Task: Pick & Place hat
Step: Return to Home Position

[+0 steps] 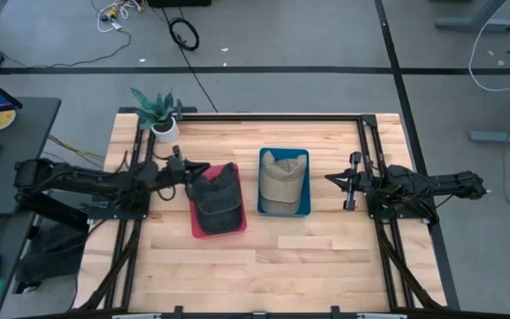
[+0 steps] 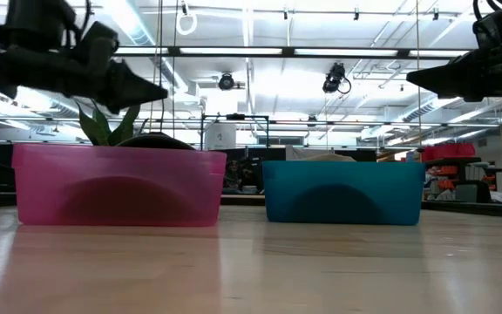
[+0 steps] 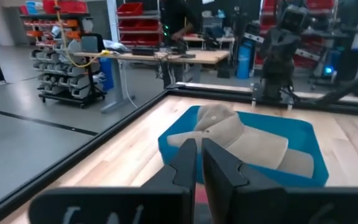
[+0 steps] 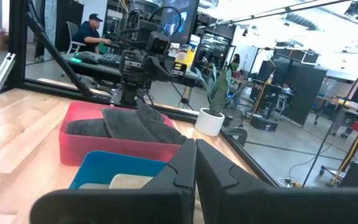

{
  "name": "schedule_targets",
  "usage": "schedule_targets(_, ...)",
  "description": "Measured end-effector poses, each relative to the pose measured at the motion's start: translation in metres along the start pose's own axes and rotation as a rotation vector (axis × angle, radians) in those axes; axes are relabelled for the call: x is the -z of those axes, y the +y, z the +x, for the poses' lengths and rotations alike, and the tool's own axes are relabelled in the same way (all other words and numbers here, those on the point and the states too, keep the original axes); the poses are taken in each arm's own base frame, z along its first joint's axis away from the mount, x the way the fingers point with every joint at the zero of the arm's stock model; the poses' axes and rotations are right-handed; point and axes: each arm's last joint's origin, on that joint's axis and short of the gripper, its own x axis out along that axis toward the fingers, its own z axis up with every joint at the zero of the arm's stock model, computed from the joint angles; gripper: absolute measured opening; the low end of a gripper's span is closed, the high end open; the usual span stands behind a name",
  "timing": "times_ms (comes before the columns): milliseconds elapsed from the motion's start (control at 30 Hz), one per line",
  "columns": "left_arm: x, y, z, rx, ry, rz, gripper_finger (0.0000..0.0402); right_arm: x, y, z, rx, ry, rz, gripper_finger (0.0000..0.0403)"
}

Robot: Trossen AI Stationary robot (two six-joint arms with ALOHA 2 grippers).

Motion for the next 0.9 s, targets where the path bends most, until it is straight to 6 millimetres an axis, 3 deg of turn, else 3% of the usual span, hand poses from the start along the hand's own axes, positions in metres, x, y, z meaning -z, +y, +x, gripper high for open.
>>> schedule_targets(167,0.017,0.006,-0.019,-0.014,-0.025,-0.014,0.0028,0.0,0.0,0.0,0.0,0.0,0.0,0.0013)
schedule_targets(900,0.003,0.017,-0.049,-0.075,-0.121,-0.021,0.0028,0.0,0.0,0.0,0.0,-0.001,0.0,0.0013)
